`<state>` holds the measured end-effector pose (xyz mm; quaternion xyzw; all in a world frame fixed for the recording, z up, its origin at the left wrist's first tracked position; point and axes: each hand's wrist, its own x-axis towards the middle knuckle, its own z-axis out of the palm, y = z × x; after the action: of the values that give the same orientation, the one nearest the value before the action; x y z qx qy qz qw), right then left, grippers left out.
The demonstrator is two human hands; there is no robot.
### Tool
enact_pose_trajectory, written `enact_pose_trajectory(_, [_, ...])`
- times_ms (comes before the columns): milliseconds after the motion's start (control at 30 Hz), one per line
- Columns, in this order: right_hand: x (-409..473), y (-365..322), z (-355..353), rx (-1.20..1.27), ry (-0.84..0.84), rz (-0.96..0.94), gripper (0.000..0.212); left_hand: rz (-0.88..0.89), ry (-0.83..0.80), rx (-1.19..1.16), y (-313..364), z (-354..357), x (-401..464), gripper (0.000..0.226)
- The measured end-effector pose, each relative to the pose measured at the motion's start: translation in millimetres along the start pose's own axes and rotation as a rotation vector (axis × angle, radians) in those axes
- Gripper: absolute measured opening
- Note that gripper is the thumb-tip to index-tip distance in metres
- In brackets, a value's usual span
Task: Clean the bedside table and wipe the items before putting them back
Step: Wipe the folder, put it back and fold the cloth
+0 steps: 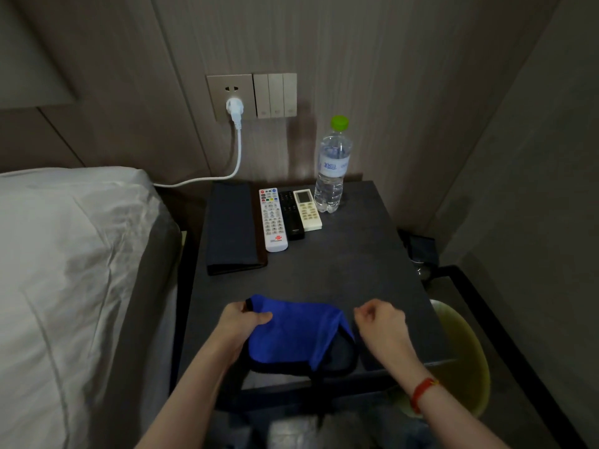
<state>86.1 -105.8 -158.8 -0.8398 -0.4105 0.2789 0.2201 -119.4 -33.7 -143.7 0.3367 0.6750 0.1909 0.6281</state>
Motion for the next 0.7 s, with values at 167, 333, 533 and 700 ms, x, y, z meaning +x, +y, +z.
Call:
enact_pose_trajectory(167, [-24.3,-9.1,35.3,-0.045,-0.1,-0.026,0.048,0.053,-0.053,0.108,-1.7,-12.9,5.8,0.051])
enact_pose_trajectory(333, [-15.6,-18.5,51.9,0.061,-0.131,0.126,0.029,0.069,-0.031,0.104,-5.0,-15.8,7.9,0.045])
enact_pose_trajectory(533, [6.9,-21.8,38.1,0.596,-0.247,0.378,0.02,0.048,0.03,0.098,-11.2,-24.1,16.9,0.032])
enact_pose_trajectory(700, [21.1,-5.8,12.1,0.803,-0.305,0.452,0.038,0.058,0.033,0.147,-11.9,-35.2,28.4,0.03])
